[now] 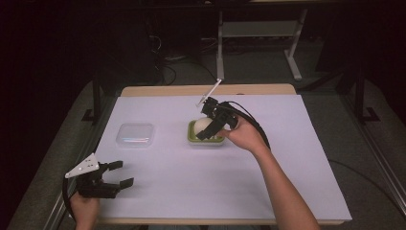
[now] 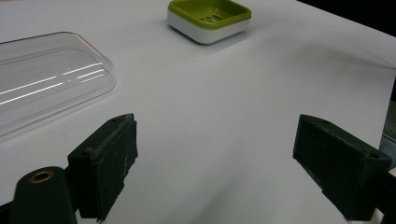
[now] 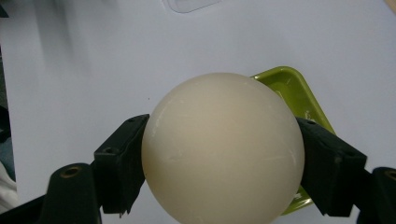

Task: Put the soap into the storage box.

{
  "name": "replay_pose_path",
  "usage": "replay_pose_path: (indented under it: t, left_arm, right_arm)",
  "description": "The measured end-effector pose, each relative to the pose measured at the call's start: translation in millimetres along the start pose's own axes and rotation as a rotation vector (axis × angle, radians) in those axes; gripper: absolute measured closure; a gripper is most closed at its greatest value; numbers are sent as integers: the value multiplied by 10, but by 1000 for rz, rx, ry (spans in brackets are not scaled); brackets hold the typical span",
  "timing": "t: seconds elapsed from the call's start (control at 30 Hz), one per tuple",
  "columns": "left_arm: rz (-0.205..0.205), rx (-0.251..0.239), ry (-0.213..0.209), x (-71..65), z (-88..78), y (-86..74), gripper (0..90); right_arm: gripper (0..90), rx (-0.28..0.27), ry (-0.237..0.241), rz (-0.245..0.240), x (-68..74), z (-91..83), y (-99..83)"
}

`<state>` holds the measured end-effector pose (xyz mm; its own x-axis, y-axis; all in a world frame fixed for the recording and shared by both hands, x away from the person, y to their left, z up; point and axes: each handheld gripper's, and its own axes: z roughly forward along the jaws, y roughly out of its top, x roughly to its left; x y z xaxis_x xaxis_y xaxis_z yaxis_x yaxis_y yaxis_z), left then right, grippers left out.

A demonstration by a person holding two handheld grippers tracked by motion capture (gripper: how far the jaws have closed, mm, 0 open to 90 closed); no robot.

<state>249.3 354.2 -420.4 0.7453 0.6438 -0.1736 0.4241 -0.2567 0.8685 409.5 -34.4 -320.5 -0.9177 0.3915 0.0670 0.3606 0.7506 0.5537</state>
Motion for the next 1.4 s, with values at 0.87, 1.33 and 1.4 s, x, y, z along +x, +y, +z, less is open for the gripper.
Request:
replay_pose_path:
  t: [0.87,1.33,1.4]
  left_arm:
    - [9,1,-1,1,2,4,132]
    - [3,-1,1,0,1,3,132]
    - [0,-1,0,-1,0,1,132]
  right_arm:
    - [232,12,-23,49,-205,122,-16]
    - [232,11,-34,82,-317,173,-41]
    - [232,16,-36,89,-325,187,-38]
